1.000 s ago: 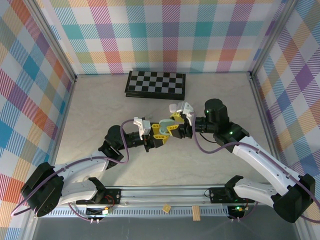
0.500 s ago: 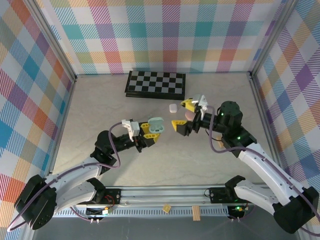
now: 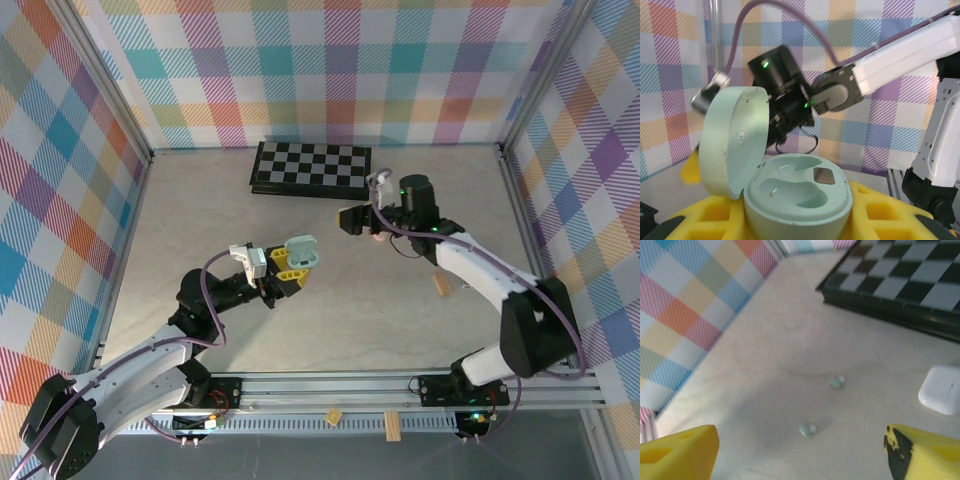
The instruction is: Insert wireless bluetooth earbuds into charging case
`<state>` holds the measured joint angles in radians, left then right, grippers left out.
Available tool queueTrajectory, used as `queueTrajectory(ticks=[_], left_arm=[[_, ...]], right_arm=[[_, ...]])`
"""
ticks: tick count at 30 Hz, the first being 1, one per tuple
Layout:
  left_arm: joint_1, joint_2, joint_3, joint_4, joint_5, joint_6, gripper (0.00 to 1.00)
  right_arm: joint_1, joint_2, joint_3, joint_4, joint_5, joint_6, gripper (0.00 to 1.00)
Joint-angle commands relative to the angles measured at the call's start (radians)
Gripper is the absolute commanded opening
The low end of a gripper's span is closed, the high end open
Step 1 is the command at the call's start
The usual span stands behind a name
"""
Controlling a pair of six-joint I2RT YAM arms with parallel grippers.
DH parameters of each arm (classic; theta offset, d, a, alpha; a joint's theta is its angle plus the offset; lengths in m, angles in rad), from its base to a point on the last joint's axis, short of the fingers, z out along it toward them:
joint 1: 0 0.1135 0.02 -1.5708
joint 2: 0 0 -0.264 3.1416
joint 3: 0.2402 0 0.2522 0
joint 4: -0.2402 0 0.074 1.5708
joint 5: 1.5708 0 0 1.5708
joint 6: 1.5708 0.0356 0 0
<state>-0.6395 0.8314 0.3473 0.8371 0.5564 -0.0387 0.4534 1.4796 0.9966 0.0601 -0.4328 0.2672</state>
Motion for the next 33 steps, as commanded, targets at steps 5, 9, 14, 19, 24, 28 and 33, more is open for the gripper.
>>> queueTrajectory(ticks=[5,9,14,19,24,28,33], left_arm=[[0.008,-0.099,-0.004,-0.023,-0.038,-0.029,0.28],[0.008,-0.146,0.004,-0.083,-0.056,-0.023,0.27],[0.008,-0.171,0.005,-0.117,-0.068,-0.020,0.27],[0.008,-0.166,0.016,-0.139,-0.061,-0.012,0.28],[0.008,-0.160,0.021,-0.140,-0.058,-0.011,0.28],[0.008,-0.155,0.020,-0.139,-0.058,-0.010,0.28],[0.008,-0.150,0.018,-0.135,-0.057,-0.009,0.28]], right_arm=[[0.116,0.255,0.249,-0.292,0.032,-0.252,0.76],[0.165,0.420,0.425,-0.462,0.014,-0.312,0.74],[0.206,0.578,0.586,-0.534,-0.031,-0.315,0.72],[0.239,0.698,0.697,-0.560,-0.069,-0.316,0.69],[0.254,0.790,0.786,-0.620,-0.054,-0.345,0.67],[0.253,0.851,0.854,-0.691,-0.036,-0.357,0.66],[0.254,0.847,0.827,-0.707,-0.036,-0.357,0.64]])
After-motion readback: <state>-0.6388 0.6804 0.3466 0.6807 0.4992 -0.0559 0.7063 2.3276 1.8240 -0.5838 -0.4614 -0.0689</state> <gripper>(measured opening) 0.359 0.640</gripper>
